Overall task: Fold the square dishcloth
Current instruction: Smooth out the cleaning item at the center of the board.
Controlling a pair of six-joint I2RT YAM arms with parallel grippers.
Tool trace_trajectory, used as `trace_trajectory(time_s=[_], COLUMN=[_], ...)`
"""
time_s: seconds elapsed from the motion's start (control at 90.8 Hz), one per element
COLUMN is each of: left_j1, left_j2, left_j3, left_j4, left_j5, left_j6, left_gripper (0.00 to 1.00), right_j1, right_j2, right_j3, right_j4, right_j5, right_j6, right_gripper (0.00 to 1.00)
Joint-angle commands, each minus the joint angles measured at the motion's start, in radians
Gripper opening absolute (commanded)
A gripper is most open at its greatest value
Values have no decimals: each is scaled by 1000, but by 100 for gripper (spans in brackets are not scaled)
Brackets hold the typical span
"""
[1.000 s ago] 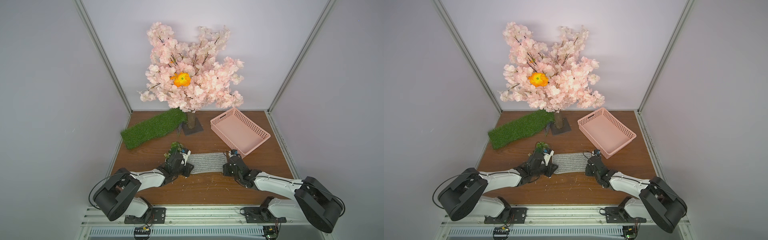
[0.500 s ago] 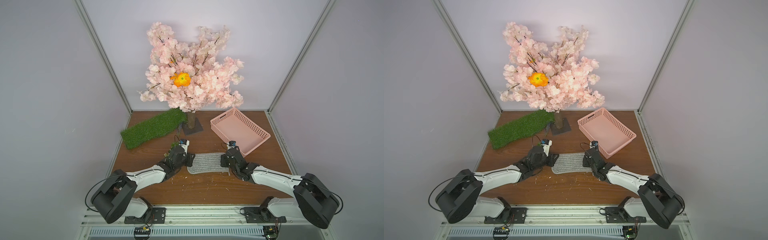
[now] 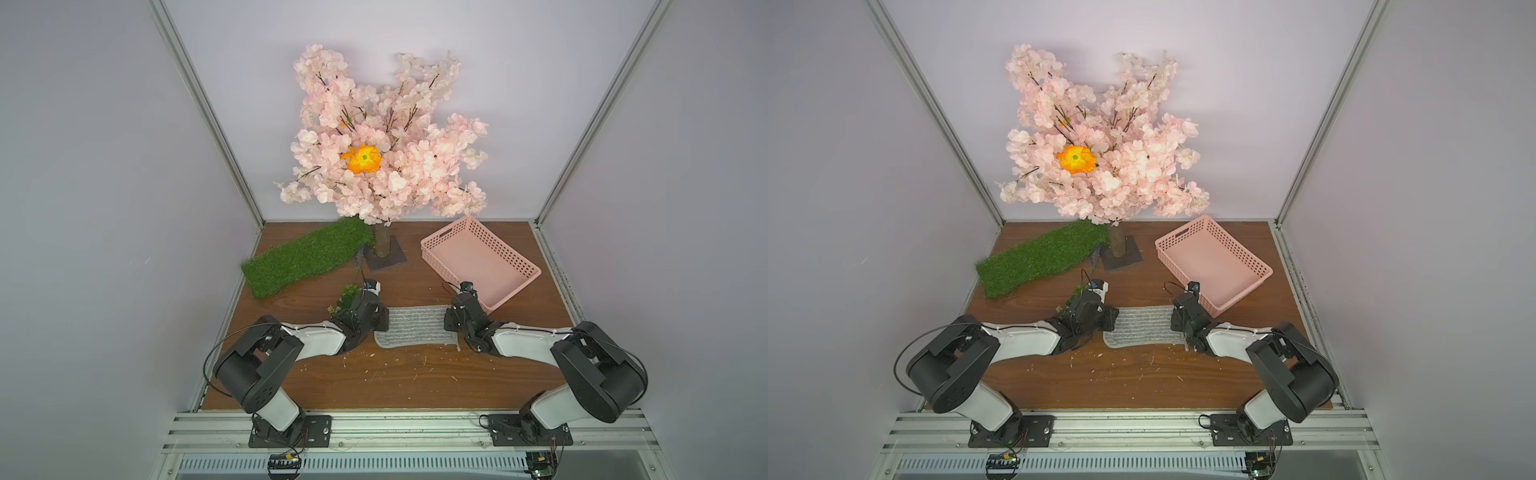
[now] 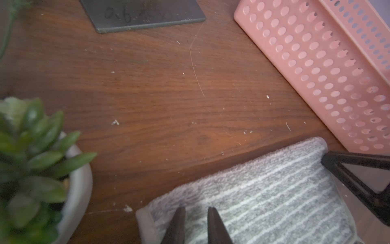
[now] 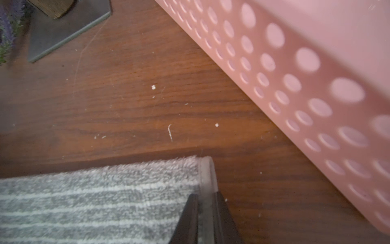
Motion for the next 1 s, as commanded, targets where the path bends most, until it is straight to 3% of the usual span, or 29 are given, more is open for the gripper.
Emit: trace_trajectory(time_s=[0.0, 0.165, 0.396, 0.738, 0.991], left_j1=[-6, -6, -6, -53, -94], left_j2=[27, 42, 10, -74, -114], left_j3=[21, 22, 49, 86, 59], left_j4=[-25, -21, -45, -88, -178], left_j5=[-67, -68, -41, -11, -62], left_j6=[-1, 3, 23, 31, -53], left_gripper=[22, 25, 38, 41, 41], right_j1=[-13, -24, -24, -25, -25], right_j2=[17, 5, -70, -249, -314], right_j3=[4, 3, 23, -23, -83], right_j4=[20, 5, -68, -193, -216], right_j5=[-12, -12, -13, -59, -140], right_j6=[-16, -25, -38, 37, 111], right_gripper=[16, 16, 19, 33, 39])
